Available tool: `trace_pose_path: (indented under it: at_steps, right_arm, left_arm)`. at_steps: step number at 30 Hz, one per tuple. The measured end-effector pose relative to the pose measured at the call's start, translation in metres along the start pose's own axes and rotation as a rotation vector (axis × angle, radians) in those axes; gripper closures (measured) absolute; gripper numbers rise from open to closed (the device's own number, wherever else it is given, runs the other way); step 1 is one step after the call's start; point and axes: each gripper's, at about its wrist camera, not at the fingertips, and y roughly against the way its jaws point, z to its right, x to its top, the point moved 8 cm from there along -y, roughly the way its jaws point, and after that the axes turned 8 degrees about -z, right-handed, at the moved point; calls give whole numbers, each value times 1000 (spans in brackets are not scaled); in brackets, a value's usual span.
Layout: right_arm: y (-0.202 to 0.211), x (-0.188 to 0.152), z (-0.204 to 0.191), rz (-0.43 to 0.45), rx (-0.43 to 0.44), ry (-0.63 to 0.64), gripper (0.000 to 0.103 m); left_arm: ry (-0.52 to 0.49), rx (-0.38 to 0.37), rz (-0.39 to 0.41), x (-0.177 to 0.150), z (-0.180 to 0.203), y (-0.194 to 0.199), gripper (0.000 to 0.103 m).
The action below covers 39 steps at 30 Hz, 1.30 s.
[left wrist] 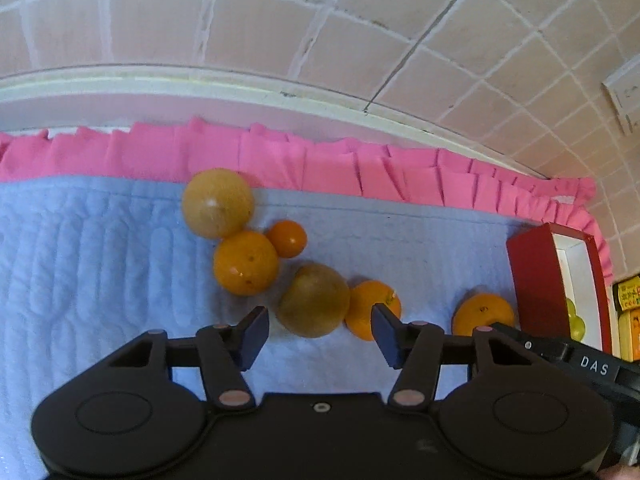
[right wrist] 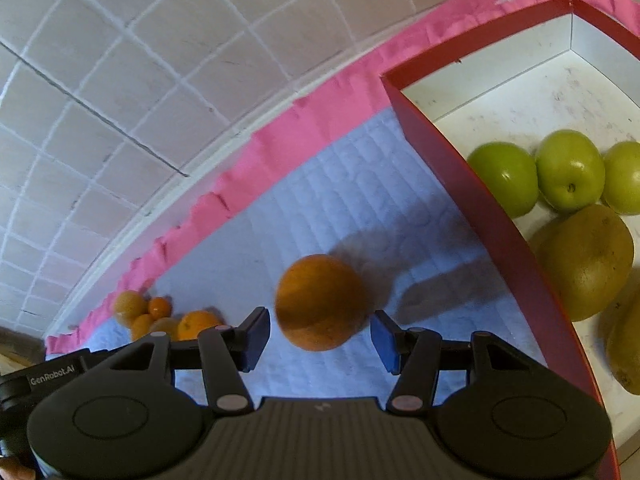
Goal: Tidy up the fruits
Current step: 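Move both open tools back toward the remaining fruit, right tool toward the large orange, then grasp a brown kiwi with the left tool while the right tool grasps the large orange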
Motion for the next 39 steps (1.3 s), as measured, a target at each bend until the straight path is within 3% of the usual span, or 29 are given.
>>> trace_pose_path:
  at_steps: [3, 10, 13, 22, 30, 39]
  right_arm:
    - [-5, -1, 2, -9, 33, -10, 44]
    - [-19, 2, 3, -9, 64, -40, 42]
    - [-20, 5, 2, -3, 75, -42, 45]
    - [-12, 3, 8, 10, 113, -86, 46]
    - [13, 7, 7, 59, 158, -90, 46]
    - [67, 21, 12, 176, 225, -104, 47]
  left_arm:
    - [9, -3, -21, 0, 1, -8, 46]
    - [35, -19, 1, 2, -1, -11, 46]
    - [45, -31, 9, 4, -3, -11, 51]
    - [51, -71, 95, 7, 0, 8, 56]
    - [14, -94, 152, 18, 14, 33, 56]
    - [-67, -129, 232, 33, 60, 61, 56]
